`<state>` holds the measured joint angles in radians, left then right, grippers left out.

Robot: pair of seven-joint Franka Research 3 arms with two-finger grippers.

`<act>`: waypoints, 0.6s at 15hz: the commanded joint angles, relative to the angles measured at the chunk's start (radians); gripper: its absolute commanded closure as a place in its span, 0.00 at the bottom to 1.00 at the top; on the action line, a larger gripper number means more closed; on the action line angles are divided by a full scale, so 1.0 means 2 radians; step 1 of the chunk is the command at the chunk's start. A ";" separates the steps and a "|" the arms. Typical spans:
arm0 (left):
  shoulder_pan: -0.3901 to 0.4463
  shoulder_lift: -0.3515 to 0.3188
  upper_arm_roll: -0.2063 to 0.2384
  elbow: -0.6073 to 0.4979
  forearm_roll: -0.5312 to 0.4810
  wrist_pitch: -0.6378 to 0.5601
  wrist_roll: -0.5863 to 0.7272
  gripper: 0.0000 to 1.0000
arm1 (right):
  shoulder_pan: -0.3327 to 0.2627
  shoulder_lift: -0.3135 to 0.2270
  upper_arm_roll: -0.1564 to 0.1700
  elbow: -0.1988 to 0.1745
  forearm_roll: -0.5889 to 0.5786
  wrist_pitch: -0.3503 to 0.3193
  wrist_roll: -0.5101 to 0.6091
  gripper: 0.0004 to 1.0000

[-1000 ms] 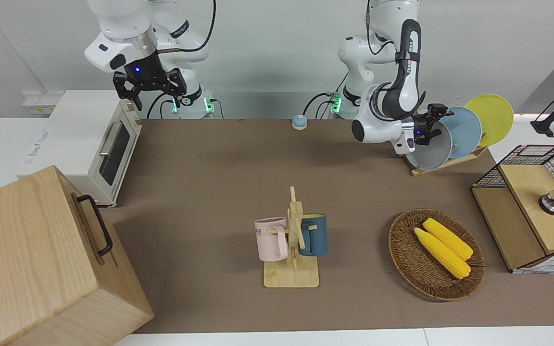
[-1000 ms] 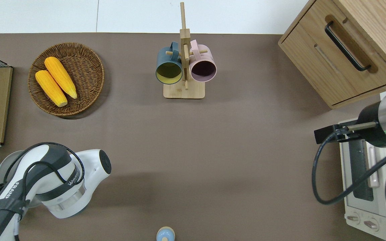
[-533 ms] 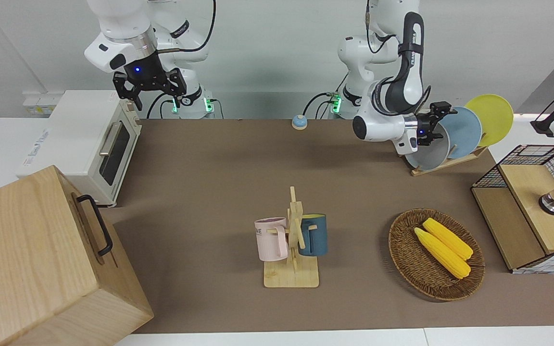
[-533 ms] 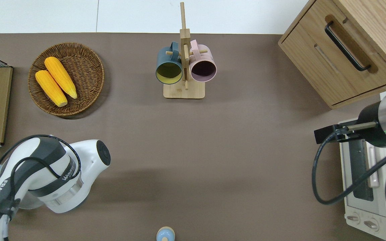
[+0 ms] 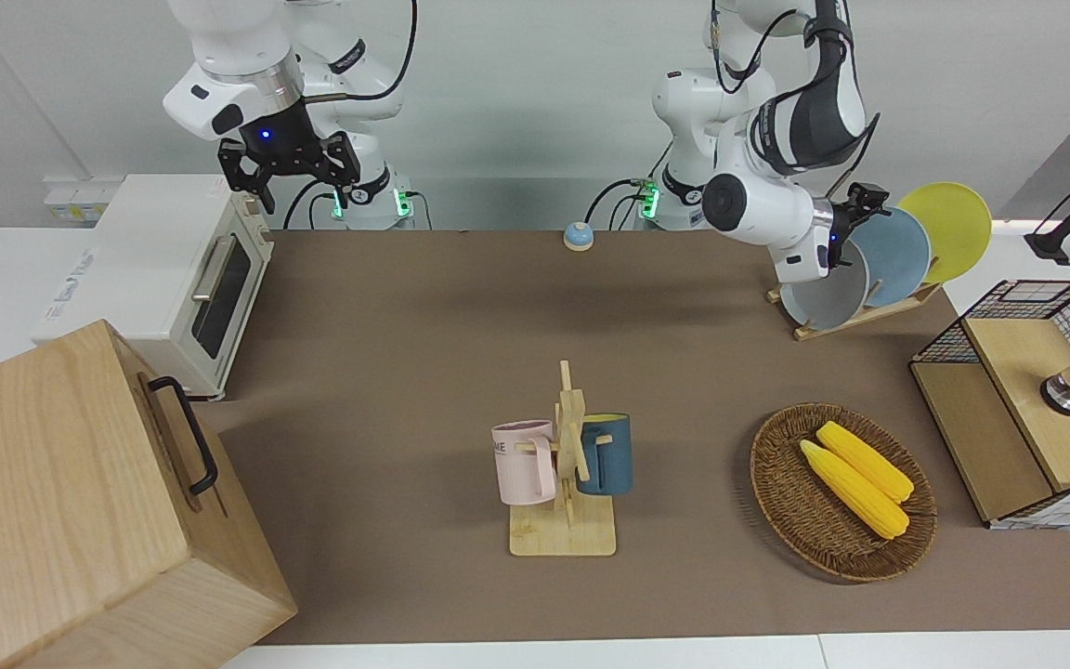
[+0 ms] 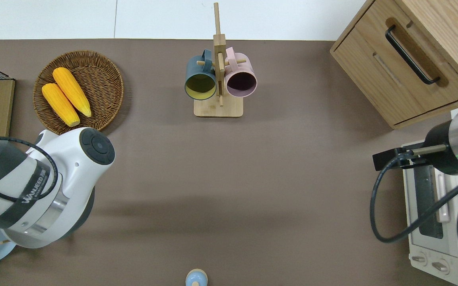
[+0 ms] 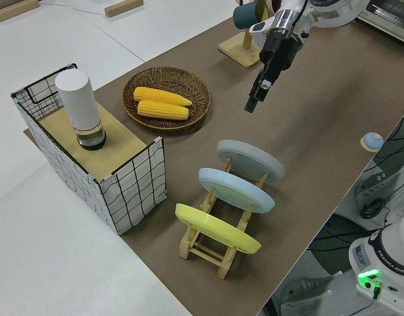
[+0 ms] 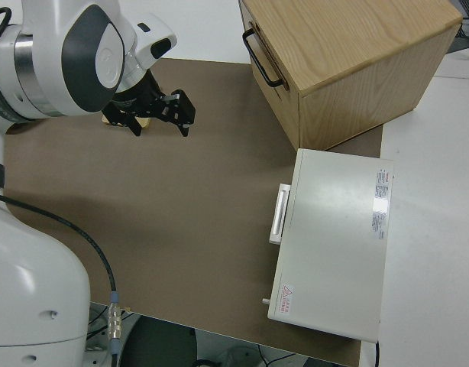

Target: Pick gray plate from table and place it on lower plate rack with left arm

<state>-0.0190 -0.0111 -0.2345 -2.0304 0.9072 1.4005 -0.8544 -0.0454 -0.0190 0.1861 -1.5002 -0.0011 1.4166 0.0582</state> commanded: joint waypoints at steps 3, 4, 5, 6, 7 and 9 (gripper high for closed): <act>-0.002 -0.001 -0.016 0.072 -0.073 -0.024 0.051 0.00 | -0.005 -0.001 0.003 0.003 0.005 -0.007 -0.001 0.01; -0.002 -0.002 -0.017 0.083 -0.089 -0.025 0.061 0.00 | -0.005 -0.001 0.003 0.003 0.005 -0.007 -0.001 0.01; -0.002 -0.005 -0.017 0.094 -0.109 -0.025 0.067 0.00 | -0.005 -0.001 0.003 0.003 0.005 -0.007 -0.001 0.01; -0.002 -0.007 -0.018 0.099 -0.129 -0.025 0.071 0.00 | -0.005 -0.001 0.003 0.003 0.005 -0.007 -0.001 0.01; -0.001 -0.011 -0.017 0.104 -0.147 -0.025 0.078 0.00 | -0.005 -0.001 0.003 0.003 0.005 -0.007 -0.001 0.01; -0.002 -0.011 -0.018 0.127 -0.182 -0.025 0.105 0.00 | -0.005 -0.001 0.003 0.003 0.005 -0.007 -0.001 0.01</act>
<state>-0.0201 -0.0249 -0.2721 -1.8401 0.6424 1.3725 -0.7187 -0.0454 -0.0190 0.1861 -1.5002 -0.0011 1.4166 0.0582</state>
